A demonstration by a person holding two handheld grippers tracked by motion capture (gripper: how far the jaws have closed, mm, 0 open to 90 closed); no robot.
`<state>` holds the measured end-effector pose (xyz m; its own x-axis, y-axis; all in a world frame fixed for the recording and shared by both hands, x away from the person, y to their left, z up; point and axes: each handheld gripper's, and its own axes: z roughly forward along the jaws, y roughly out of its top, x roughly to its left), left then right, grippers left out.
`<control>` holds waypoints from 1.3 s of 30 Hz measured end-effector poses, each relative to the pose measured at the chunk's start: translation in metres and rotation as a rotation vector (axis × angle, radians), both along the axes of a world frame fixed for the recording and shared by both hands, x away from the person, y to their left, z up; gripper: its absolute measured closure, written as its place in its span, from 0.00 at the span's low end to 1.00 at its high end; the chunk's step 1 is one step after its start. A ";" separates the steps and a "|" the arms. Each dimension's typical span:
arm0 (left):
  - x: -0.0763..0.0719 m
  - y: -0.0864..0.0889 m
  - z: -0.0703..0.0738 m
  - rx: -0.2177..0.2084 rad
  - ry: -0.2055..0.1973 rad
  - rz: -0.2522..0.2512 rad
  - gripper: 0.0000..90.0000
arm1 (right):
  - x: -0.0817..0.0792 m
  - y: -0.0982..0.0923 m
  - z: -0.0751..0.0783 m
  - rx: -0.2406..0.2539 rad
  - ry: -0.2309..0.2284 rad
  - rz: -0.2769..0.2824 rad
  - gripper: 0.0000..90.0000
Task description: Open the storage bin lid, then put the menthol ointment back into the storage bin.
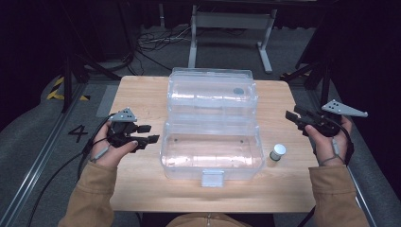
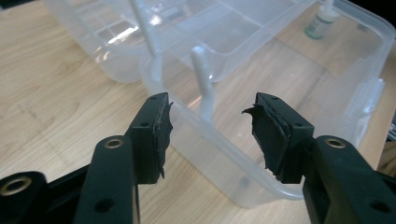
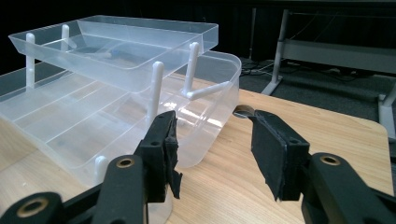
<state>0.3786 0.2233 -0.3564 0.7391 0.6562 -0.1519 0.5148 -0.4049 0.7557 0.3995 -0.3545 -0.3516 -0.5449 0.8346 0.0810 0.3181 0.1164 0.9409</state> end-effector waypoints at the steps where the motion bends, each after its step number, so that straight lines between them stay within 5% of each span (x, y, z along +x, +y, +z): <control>1: 0.001 0.001 0.000 0.005 0.006 0.006 0.52 | -0.001 -0.001 0.000 -0.003 -0.003 0.003 0.57; 26: 0.011 0.006 0.003 -0.029 0.005 0.040 0.52 | -0.017 -0.013 0.000 -0.070 0.065 0.013 0.54; 39: 0.010 0.009 0.002 -0.014 0.011 0.032 0.52 | -0.017 -0.012 -0.001 -0.137 0.140 0.092 0.56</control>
